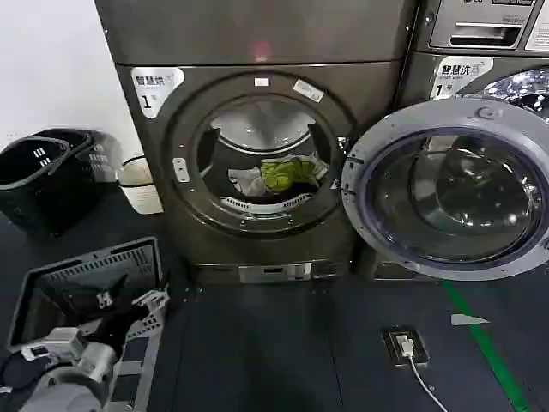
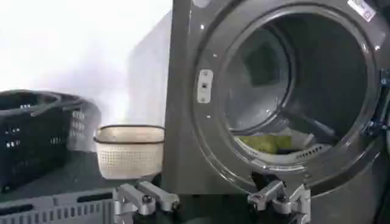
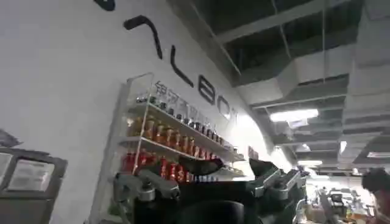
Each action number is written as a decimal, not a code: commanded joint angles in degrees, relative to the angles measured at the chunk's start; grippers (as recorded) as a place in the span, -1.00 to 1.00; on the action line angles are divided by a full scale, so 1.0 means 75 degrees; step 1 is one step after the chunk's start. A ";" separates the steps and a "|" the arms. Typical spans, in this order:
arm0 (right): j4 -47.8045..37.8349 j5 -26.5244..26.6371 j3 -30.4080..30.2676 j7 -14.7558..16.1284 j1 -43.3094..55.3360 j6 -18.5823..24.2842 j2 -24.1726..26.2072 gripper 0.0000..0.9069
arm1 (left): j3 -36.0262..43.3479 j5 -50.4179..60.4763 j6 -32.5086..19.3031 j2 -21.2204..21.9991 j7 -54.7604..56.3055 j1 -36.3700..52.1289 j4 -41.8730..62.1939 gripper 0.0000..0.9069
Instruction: Grasp the clothes from the dryer.
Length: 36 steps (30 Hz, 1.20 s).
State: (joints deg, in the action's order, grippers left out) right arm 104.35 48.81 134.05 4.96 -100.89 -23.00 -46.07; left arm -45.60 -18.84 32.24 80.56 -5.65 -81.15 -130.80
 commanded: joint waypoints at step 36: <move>-0.0098 0.0187 -0.0525 0.0265 0.0427 0.0375 0.0116 1.00 | 0.0006 0.0044 0.0025 0.0141 -0.0036 -0.0050 0.0014 1.00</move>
State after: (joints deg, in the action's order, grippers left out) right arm 103.63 50.08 129.84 6.96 -97.43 -20.10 -45.18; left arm -45.57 -18.51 32.44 81.62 -5.89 -81.50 -130.76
